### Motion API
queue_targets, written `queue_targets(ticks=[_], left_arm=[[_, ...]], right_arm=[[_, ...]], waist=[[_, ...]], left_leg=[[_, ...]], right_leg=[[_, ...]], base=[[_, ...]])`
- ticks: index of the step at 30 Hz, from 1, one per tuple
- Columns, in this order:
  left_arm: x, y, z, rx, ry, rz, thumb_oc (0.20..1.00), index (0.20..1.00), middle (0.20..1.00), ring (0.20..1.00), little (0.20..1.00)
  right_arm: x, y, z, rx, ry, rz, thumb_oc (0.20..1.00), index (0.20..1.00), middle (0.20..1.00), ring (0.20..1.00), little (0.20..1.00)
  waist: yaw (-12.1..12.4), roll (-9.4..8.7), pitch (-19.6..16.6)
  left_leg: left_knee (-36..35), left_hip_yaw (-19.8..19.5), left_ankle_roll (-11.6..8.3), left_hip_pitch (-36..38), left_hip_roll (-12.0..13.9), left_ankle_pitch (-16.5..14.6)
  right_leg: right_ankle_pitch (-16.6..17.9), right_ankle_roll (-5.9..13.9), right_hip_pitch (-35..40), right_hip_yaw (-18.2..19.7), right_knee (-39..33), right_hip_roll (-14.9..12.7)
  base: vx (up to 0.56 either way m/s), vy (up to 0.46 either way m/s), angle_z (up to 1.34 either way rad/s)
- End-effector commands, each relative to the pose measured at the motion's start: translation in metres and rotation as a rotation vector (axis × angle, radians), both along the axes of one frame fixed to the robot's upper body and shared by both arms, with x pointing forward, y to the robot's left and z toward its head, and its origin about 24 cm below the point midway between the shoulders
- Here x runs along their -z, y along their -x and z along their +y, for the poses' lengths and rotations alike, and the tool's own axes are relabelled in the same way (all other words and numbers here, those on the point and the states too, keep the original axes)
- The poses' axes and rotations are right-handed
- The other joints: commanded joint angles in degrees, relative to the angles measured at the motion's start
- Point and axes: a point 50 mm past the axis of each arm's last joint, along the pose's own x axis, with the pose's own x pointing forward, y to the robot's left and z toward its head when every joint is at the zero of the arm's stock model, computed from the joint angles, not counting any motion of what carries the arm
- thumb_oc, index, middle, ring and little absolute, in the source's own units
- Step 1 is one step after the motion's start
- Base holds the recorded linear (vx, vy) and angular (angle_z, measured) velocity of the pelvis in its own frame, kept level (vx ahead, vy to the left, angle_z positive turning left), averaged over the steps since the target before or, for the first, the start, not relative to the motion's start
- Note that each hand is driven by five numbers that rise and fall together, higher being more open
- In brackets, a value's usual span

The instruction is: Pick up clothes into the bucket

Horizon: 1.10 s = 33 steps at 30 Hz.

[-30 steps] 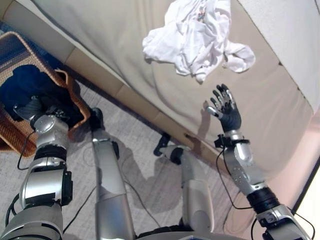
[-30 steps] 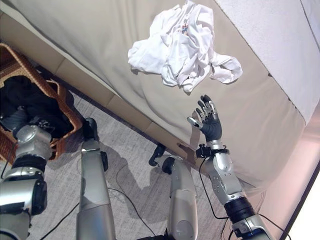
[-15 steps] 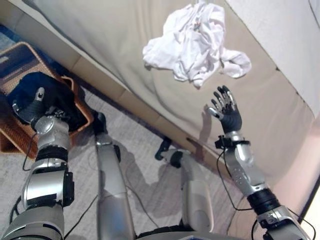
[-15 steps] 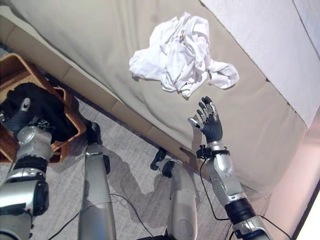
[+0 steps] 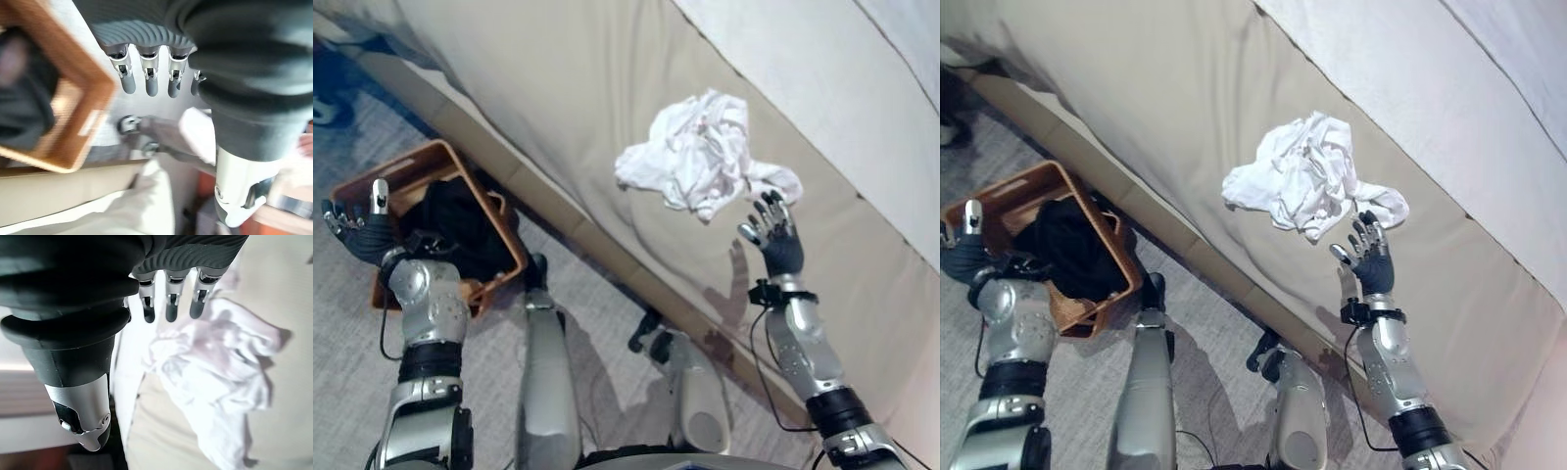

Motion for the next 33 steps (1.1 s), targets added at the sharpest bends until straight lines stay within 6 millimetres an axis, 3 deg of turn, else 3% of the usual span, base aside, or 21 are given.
queue_targets(ticks=[1,4,5,10,12,13,17,19,20,21,23,25,27,28,29,30,32,33], left_arm=[[-0.027,0.006,-0.018,-0.023,-0.232,-0.084,1.0,1.0,1.0,1.0,1.0],[-0.031,0.011,-0.026,-0.017,-0.311,-0.088,1.0,1.0,1.0,1.0,1.0],[-0.036,0.015,-0.032,0.024,-0.38,-0.107,1.0,1.0,1.0,1.0,1.0],[-0.04,0.023,-0.042,0.155,-0.493,-0.147,1.0,1.0,1.0,1.0,1.0],[-0.039,0.023,-0.057,0.326,-0.492,-0.206,1.0,1.0,1.0,1.0,1.0],[-0.039,0.023,-0.057,0.328,-0.492,-0.206,1.0,1.0,1.0,1.0,1.0],[-0.02,0.019,-0.075,0.534,-0.458,-0.174,1.0,1.0,1.0,1.0,1.0],[-0.006,0.014,-0.085,0.627,-0.474,-0.095,1.0,1.0,1.0,1.0,1.0],[0.007,0.013,-0.09,0.673,-0.513,-0.014,1.0,1.0,1.0,1.0,1.0],[0.007,0.013,-0.09,0.673,-0.512,-0.014,1.0,1.0,1.0,1.0,1.0],[0.024,0.014,-0.095,0.729,-0.486,0.05,1.0,1.0,1.0,1.0,1.0],[0.04,0.015,-0.098,0.777,-0.449,0.106,1.0,1.0,1.0,1.0,1.0],[0.06,0.016,-0.102,0.814,-0.407,0.186,1.0,1.0,1.0,1.0,1.0],[0.077,0.02,-0.103,0.833,-0.398,0.268,1.0,1.0,1.0,1.0,1.0],[0.077,0.02,-0.103,0.833,-0.398,0.268,1.0,1.0,1.0,1.0,1.0],[0.09,0.024,-0.104,0.856,-0.376,0.32,1.0,1.0,1.0,1.0,1.0],[0.092,0.026,-0.105,0.862,-0.379,0.329,1.0,1.0,1.0,1.0,1.0],[0.096,0.029,-0.105,0.882,-0.354,0.332,1.0,1.0,1.0,1.0,1.0]], right_arm=[[-0.005,0.01,-0.028,0.095,0.057,-0.031,1.0,1.0,1.0,1.0,1.0],[0.002,0.015,-0.034,0.108,0.069,-0.002,1.0,1.0,1.0,1.0,1.0],[0.007,0.018,-0.038,0.12,0.079,0.017,1.0,1.0,1.0,1.0,1.0],[0.012,0.014,-0.034,0.099,0.088,0.039,1.0,1.0,1.0,1.0,1.0],[0.019,0.012,-0.029,0.07,0.081,0.064,1.0,1.0,1.0,1.0,1.0],[0.019,0.012,-0.029,0.069,0.081,0.064,1.0,1.0,1.0,1.0,1.0],[0.024,0.011,-0.023,0.033,0.102,0.092,1.0,1.0,1.0,1.0,1.0],[0.023,0.01,-0.018,-0.002,0.211,0.105,1.0,1.0,1.0,1.0,1.0],[0.018,0.006,-0.012,-0.037,0.308,0.1,1.0,1.0,1.0,1.0,1.0],[0.018,0.006,-0.012,-0.037,0.309,0.1,1.0,1.0,1.0,1.0,1.0],[0.014,0.001,-0.002,-0.087,0.376,0.092,1.0,1.0,1.0,1.0,1.0],[0.011,-0.006,0.005,-0.117,0.446,0.083,1.0,1.0,1.0,1.0,1.0],[0.013,-0.013,0.009,-0.117,0.473,0.103,1.0,1.0,1.0,1.0,1.0],[0.01,-0.02,0.013,-0.12,0.504,0.099,1.0,1.0,1.0,1.0,1.0],[0.01,-0.02,0.013,-0.12,0.505,0.099,1.0,1.0,1.0,1.0,1.0],[0.003,-0.033,0.018,-0.114,0.568,0.085,1.0,1.0,1.0,1.0,1.0],[-0.001,-0.039,0.021,-0.106,0.592,0.074,1.0,1.0,1.0,1.0,1.0],[-0.005,-0.045,0.024,-0.115,0.61,0.071,1.0,1.0,1.0,1.0,1.0]], waist=[[-0.2,3.69,-3.1],[-0.2,4.33,-4.3],[-0.3,4.85,-5.1],[-0.5,5.39,-5.8],[-1.8,5.56,-7.3],[-1.7,5.55,-7.2],[-4.0,6.23,-9.9],[-5.1,6.59,-11.0],[-5.6,7.04,-11.9],[-5.6,7.09,-11.8],[-5.4,7.05,-12.0],[-4.1,7.2,-11.1],[-3.1,7.43,-11.8],[-2.5,8.07,-12.5],[-2.5,8.02,-12.4],[-1.5,9.29,-12.8],[-1.0,9.56,-12.5],[-1.0,10.04,-12.7]], left_leg=[[-2.3,2.5,0.8,4.1,0.4,-3.9],[-4.8,3.0,0.57,7.0,0.5,-2.9],[-6.3,3.9,0.9,8.8,0.3,-1.1],[-7.6,7.5,0.74,15.0,2.9,-1.6],[-8.9,9.8,0.06,19.2,4.1,-1.6],[-9.1,9.9,0.03,19.4,4.2,-1.6],[-10.8,11.3,-0.57,22.8,5.3,-1.1],[-10.8,11.6,-1.16,23.7,6.3,-0.9],[-9.4,11.8,-1.68,24.2,7.5,-1.2],[-9.3,11.9,-1.71,24.2,7.6,-1.3],[-3.1,11.1,-1.94,24.3,9.2,-1.5],[2.4,6.7,-2.45,24.1,8.0,0.1],[-0.6,3.2,-2.52,23.3,5.9,0.4],[-6.1,0.9,-2.58,21.6,4.3,0.6],[-6.3,1.0,-2.59,21.8,4.3,0.6],[-10.1,-1.0,-2.95,20.3,2.4,2.5],[-9.2,-1.8,-3.11,19.5,1.6,2.4],[-9.3,-0.7,-2.51,20.2,1.9,0.9]], right_leg=[[12.5,3.69,1.0,1.8,-9.8,-0.3],[13.0,3.79,3.4,1.6,-11.8,-0.2],[14.3,3.16,4.9,0.6,-12.9,-0.8],[16.0,3.86,6.4,0.5,-11.4,-1.5],[15.2,3.46,8.9,2.5,-13.6,-0.1],[15.2,3.43,9.0,2.6,-13.7,0.0],[13.7,2.73,11.2,4.6,-15.0,1.6],[12.9,2.16,11.6,5.9,-15.4,2.9],[11.4,1.13,12.0,7.4,-15.5,4.4],[11.4,1.1,12.1,7.5,-15.5,4.5],[10.0,-0.66,13.3,9.6,-15.8,6.4],[9.1,-1.83,15.0,11.8,-15.7,8.1],[8.8,-1.71,16.0,12.8,-16.7,8.3],[8.7,-1.12,16.6,14.1,-17.4,8.8],[8.6,-1.1,16.6,14.1,-17.3,8.8],[8.5,-0.39,17.0,15.6,-17.2,9.6],[8.1,0.06,16.8,16.6,-16.6,9.3],[7.2,0.31,16.4,17.5,-15.3,8.9]], base=[[0.06,-0.011,0.03],[0.04,0.018,-0.02],[-0.01,0.036,-0.03],[0.02,0.025,-0.17],[0.07,-0.052,-0.75],[0.07,-0.055,-0.58],[0.07,-0.103,-0.41],[0.04,-0.191,-0.29],[0.03,-0.182,-0.19],[0.05,-0.19,-0.28],[0.06,-0.153,-0.4],[0.06,-0.12,-0.59],[0.15,-0.001,-0.81],[0.18,0.056,-0.36],[0.25,0.139,-0.14],[0.12,0.085,-0.07],[0.12,0.116,-0.57],[0.12,0.185,-1.09]])
